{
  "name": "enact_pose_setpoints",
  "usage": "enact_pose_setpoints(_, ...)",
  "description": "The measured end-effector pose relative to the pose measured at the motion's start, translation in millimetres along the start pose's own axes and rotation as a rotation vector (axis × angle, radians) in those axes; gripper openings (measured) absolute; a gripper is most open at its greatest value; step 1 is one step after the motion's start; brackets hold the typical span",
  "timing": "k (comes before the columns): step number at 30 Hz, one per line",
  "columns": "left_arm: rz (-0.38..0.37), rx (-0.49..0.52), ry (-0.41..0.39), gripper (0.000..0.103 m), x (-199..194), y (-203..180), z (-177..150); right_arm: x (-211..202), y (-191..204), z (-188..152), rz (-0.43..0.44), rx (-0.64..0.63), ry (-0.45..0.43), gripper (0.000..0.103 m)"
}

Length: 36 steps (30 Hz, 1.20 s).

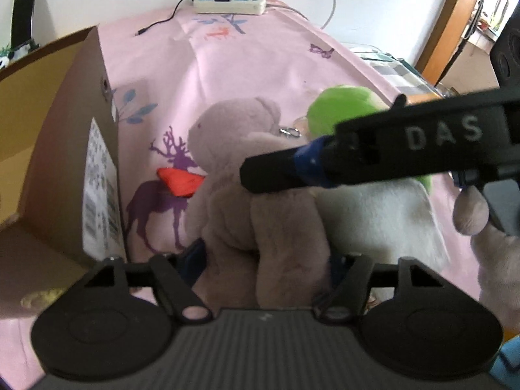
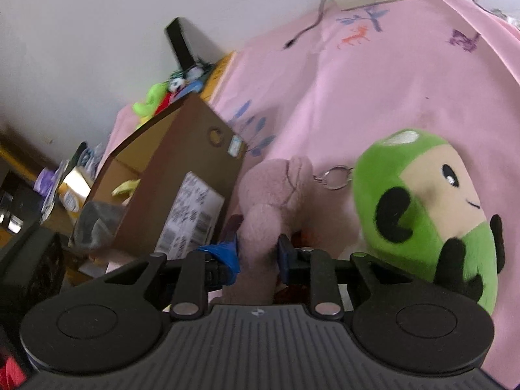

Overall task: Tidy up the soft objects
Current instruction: 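Grasp the pink teddy bear with the right gripper and lift it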

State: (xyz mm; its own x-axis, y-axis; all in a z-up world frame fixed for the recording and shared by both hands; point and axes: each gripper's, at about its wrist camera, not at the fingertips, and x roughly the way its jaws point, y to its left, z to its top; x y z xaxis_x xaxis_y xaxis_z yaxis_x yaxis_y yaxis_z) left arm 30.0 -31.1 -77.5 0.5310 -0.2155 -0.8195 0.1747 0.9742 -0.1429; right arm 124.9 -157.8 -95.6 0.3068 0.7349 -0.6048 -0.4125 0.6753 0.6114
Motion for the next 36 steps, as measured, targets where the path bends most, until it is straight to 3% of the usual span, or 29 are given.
enact_pose_setpoints(9, -0.072, 0.061, 0.029, 0.066, -21.2, 4.0, -26.4, -10.1, 15.6, -16.9, 0.042, -0.047, 0.083, 0.009)
enact_pose_setpoints(11, -0.070, 0.057, 0.018, 0.078, -22.7, 3.8, -26.8, -7.5, 17.0, -17.2, 0.026, -0.050, 0.082, 0.009)
enact_pose_setpoints(13, -0.066, 0.057, -0.015, 0.082, -26.8, 2.2, -24.0, -5.3, 17.5, -16.4, -0.009, -0.044, 0.066, 0.010)
enact_pose_setpoints(14, -0.059, 0.055, -0.030, 0.092, -27.2, 1.5, -21.4, -3.8, 17.2, -15.5, -0.022, -0.037, 0.061, 0.010)
enact_pose_setpoints(17, -0.024, 0.050, -0.057, 0.099, -21.8, 1.7, -14.8, 1.8, 16.2, -14.4, -0.061, -0.019, 0.060, 0.011)
enact_pose_setpoints(19, -0.018, 0.044, -0.058, 0.096, -17.0, 2.2, -11.4, 6.5, 18.3, -15.2, -0.061, -0.027, 0.055, 0.012)
enact_pose_setpoints(20, -0.020, 0.037, -0.050, 0.085, -13.8, 2.4, -9.8, 7.2, 19.7, -16.1, -0.062, -0.032, 0.051, 0.013)
enact_pose_setpoints(21, -0.017, 0.030, -0.039, 0.084, -10.5, 1.9, -8.6, 8.5, 20.4, -15.9, -0.064, -0.031, 0.048, 0.013)
enact_pose_setpoints(24, 0.007, 0.037, -0.065, 0.077, -11.4, -1.1, -11.5, 8.6, 17.4, -16.1, -0.059, -0.002, 0.044, 0.012)
enact_pose_setpoints(28, -0.017, 0.019, -0.106, 0.058, -22.9, -0.4, -17.1, 3.3, 16.1, -20.6, -0.046, -0.018, 0.024, 0.008)
enact_pose_setpoints(36, -0.041, -0.034, -0.181, 0.057, -49.3, 0.4, -25.0, -16.6, 31.8, -30.8, 0.020, -0.114, -0.064, 0.007)
